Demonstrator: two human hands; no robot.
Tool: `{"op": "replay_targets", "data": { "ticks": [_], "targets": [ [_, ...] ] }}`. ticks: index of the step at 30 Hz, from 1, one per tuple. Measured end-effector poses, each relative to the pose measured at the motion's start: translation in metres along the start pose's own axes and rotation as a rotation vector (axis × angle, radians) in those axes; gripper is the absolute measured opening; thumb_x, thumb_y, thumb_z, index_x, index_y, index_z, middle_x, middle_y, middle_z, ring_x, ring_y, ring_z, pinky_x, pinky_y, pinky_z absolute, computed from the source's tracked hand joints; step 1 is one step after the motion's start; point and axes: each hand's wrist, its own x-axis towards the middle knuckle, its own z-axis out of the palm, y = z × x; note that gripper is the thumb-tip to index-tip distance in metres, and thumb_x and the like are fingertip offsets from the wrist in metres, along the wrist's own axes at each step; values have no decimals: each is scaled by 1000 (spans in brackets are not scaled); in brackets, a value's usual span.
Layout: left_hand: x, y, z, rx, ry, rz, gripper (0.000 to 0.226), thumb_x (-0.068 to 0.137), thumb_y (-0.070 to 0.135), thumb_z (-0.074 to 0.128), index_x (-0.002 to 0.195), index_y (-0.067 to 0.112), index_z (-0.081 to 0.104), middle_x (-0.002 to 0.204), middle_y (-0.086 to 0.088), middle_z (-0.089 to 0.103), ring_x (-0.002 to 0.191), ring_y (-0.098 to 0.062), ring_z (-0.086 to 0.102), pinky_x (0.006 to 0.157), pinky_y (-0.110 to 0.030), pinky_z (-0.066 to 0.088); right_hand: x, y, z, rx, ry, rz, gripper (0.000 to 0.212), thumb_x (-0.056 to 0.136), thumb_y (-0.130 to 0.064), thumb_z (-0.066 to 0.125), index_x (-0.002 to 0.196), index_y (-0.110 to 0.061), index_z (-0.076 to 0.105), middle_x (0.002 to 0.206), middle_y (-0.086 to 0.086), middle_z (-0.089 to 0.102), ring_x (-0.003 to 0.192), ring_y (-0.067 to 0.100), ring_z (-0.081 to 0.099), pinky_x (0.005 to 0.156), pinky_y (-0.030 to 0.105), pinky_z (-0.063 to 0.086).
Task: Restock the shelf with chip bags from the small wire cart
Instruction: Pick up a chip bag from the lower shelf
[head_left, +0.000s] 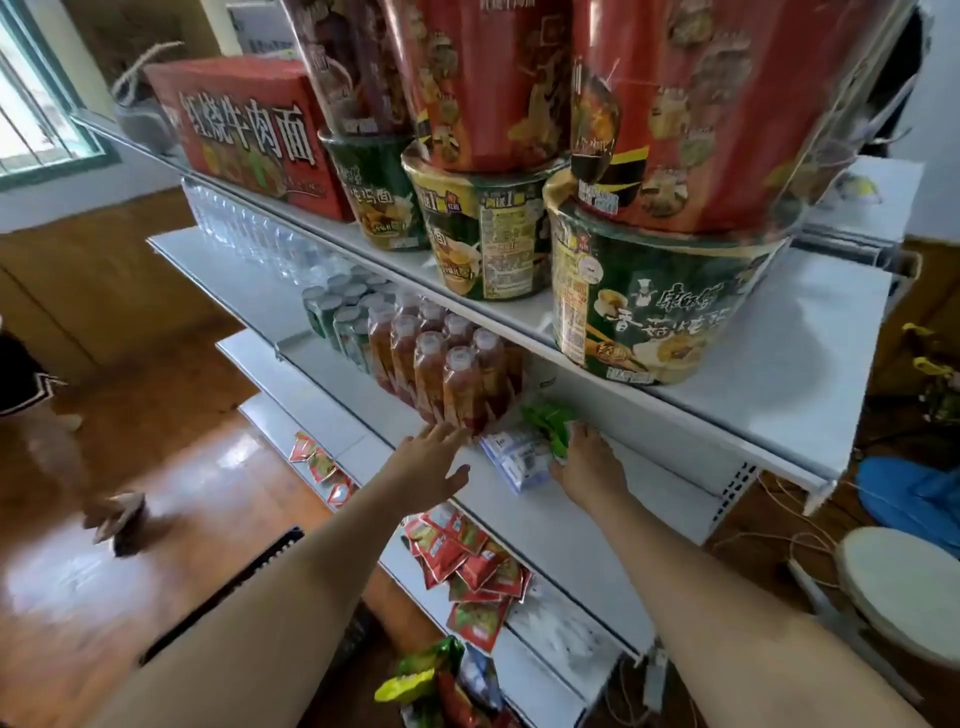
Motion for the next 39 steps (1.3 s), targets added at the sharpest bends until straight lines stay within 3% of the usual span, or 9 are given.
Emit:
{"op": "replay_targets", "data": {
  "ticks": [9,13,19,23,27,31,34,36,39],
  "targets": [
    [-7,-26,9,-8,-19,-105,61,98,48,43,152,27,24,150,-3,42,130,-26,48,107,-41,42,25,-11,9,-36,138,47,28,86,-30,66,106,-10,65,112,10,65,104,30,62,75,33,48],
    [-12,-25,4,-22,-34,-126,62,98,50,41,153,29,22,152,-2,40,132,-26,46,108,-40,41,11,-8,-2,201,155,-17,20,88,-28,60,78,-15,47,82,7,56,79,27,54,61,32,35],
    [-6,-8,-27,-485,-71,-142,63,94,46,55,149,29,29,146,-1,47,131,-22,47,108,-33,39,-13,-15,-52,489,173,-46,20,86,-23,57,72,-16,44,71,8,58,68,26,56,59,37,46],
    [-3,19,-47,-920,-187,-120,61,93,31,64,146,23,34,129,6,51,119,-12,48,91,-13,41,-24,-26,-78,535,147,-125,16,90,-20,57,80,-15,47,70,0,52,63,11,50,51,20,38],
    [8,25,-43,-1214,-293,-169,73,77,42,77,140,26,43,134,2,59,122,-16,59,105,-37,49,-33,-42,-83,578,74,-159,13,92,-18,55,83,-17,46,72,-1,52,61,8,49,45,10,35],
    [13,23,-40,-1331,-284,-311,49,83,32,76,126,19,57,120,-3,69,107,-21,69,98,-42,54,-38,-53,-77,670,68,-155,11,95,-18,52,86,-18,47,78,-2,55,66,4,53,47,6,38],
    [12,14,-35,-1316,-195,-420,34,87,32,71,116,18,61,114,-4,71,100,-20,71,94,-39,56,-28,-53,-56,704,23,-98,17,100,-34,47,98,-18,53,90,-1,63,74,7,61,53,12,46],
    [11,4,-30,-1252,-103,-499,29,88,34,69,112,19,61,112,-4,71,96,-19,70,92,-37,57,-18,-45,-34,623,-63,-45,23,99,-41,45,107,-22,55,103,3,68,84,17,68,68,26,55],
    [4,-13,-23,-1124,-27,-601,33,89,38,68,115,19,61,109,-1,70,97,-21,70,92,-38,57,-5,-26,-3,103,-110,-149,58,91,-42,56,142,-20,40,142,9,49,125,32,52,99,39,44]
  ]
}}
